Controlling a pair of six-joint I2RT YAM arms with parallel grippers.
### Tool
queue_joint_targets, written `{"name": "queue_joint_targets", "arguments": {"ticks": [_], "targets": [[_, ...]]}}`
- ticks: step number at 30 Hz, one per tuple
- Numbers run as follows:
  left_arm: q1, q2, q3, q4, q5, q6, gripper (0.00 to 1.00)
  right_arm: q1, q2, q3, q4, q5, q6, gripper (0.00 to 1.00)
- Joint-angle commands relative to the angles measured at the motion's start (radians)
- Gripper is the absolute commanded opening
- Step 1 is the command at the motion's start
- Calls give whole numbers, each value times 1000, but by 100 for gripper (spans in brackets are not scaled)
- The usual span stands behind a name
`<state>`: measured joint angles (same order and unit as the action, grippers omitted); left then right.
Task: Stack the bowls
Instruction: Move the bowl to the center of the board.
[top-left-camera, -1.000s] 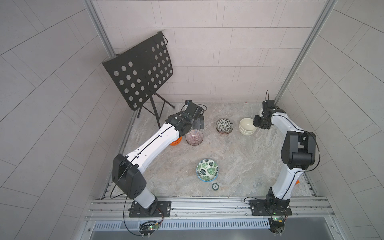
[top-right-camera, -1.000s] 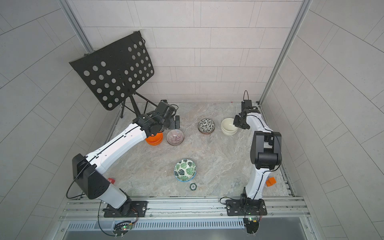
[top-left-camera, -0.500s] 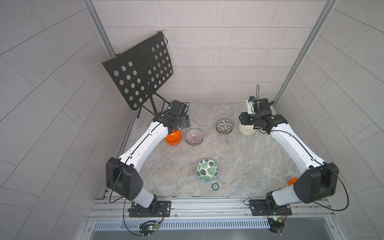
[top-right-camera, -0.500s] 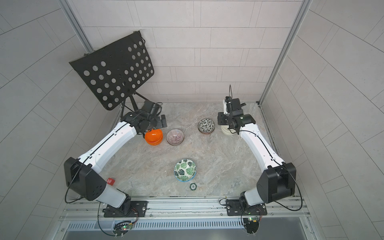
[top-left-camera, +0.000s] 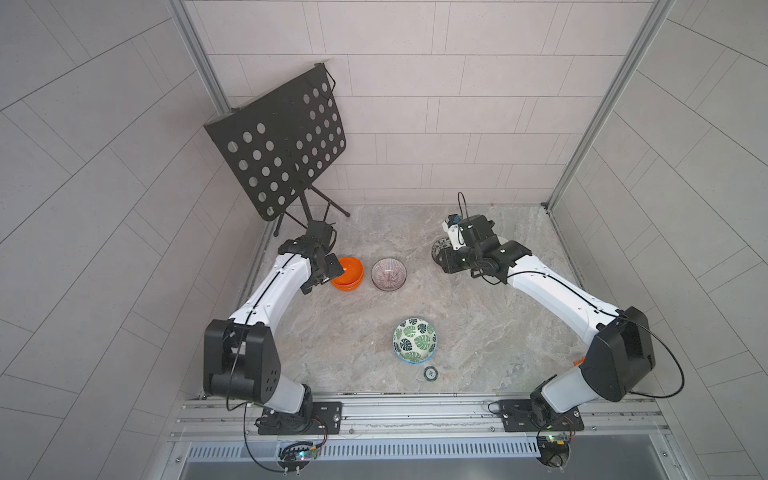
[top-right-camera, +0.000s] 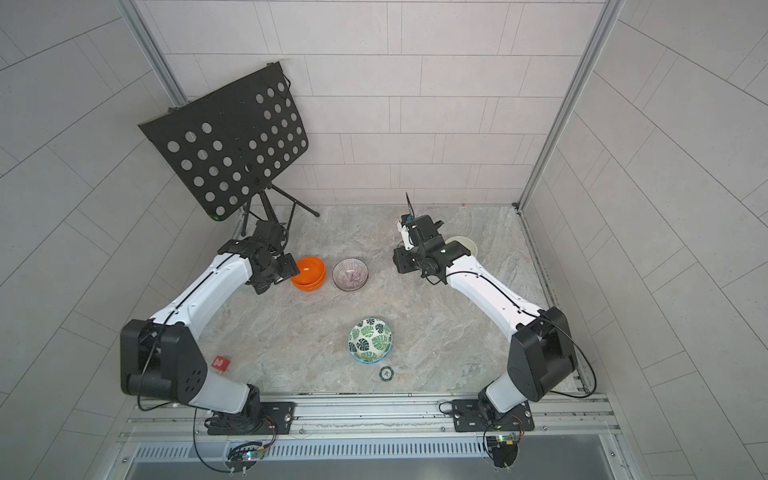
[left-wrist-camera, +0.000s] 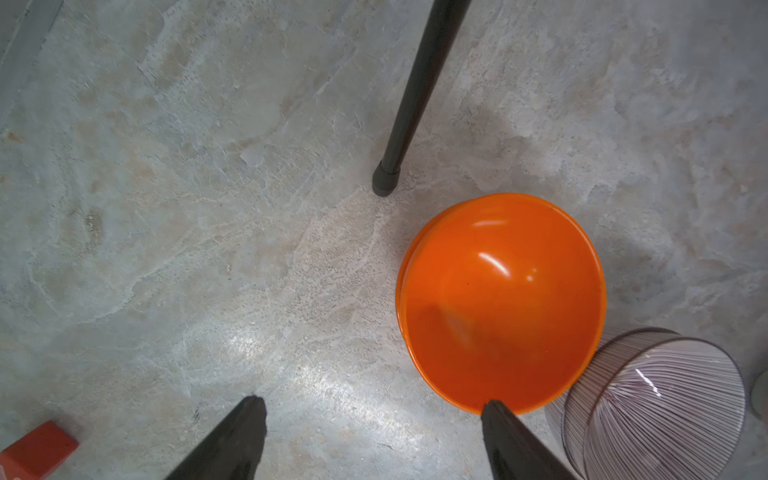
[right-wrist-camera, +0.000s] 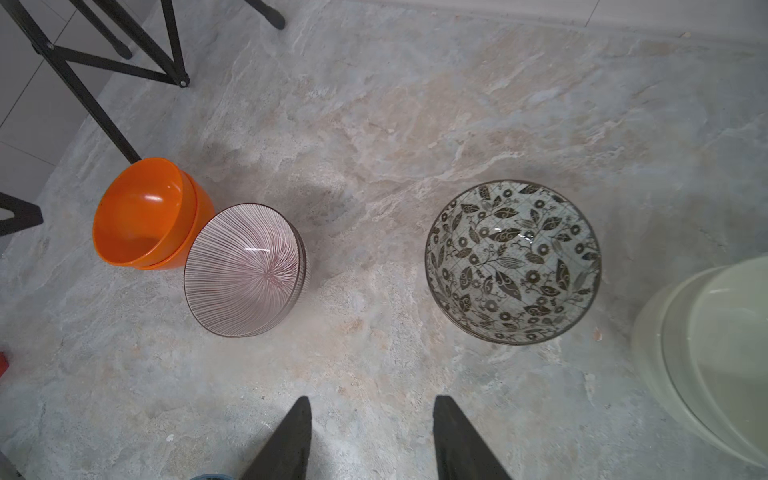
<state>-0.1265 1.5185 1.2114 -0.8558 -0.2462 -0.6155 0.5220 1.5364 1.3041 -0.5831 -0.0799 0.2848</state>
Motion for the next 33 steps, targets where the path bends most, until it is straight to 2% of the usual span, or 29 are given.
{"name": "queue_joint_targets", "arguments": {"ticks": [1,9,18,22,33], "targets": [[5,55,-18,34,49,-37,76,10,13,35,7,-11,13,50],[4,149,-8,82,69,-60,66,17,21,20,14,-11,10,50],[4,244,20,92,71,-53,60,18,54,33,25,-27,14,50],[4,260,29,104,74,-59,58,19,63,32,27,-29,14,50],[0,293,35,144,119,-60,43,19,82,26,30,-35,14,49]]}}
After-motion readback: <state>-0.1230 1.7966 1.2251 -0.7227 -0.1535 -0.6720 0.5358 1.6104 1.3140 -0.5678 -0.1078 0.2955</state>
